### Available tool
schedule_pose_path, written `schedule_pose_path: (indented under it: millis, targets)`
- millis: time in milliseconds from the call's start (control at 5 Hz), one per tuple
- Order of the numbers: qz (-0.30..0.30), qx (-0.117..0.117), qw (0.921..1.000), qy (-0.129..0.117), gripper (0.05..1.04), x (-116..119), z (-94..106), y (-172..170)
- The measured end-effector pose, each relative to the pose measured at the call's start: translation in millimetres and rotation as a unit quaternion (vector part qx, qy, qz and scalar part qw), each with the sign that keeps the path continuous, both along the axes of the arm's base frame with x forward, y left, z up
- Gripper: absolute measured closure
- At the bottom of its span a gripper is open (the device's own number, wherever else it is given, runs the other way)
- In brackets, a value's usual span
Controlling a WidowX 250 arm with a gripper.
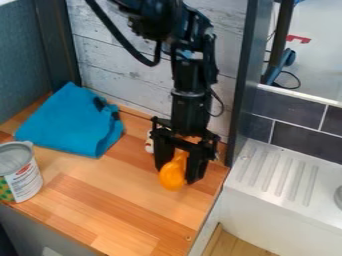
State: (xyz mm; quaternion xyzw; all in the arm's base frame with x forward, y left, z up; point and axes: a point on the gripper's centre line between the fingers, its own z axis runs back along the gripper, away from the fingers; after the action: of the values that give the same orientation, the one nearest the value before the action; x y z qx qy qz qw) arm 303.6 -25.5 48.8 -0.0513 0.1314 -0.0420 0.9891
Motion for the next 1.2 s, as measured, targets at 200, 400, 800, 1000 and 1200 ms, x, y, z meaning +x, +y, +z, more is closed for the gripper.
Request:
schedule_pose_path:
  millis: [200, 400, 800, 1000, 1200]
  targets:
    - [0.012, 0.005, 0.9999, 0.0, 0.268, 6, -3.3, 1]
    - [0.018, 0.005, 0.9998, 0.007, 0.268, 14, -13.0, 3]
    - [0.048, 0.007, 0.9986, 0.022, 0.268, 25, -36.5, 18]
    - [0.055, -0.004, 0.9983, 0.018, 0.268, 29, -38.3, 19]
    - [0.053, -0.008, 0.9983, 0.024, 0.205, 28, -37.5, 18]
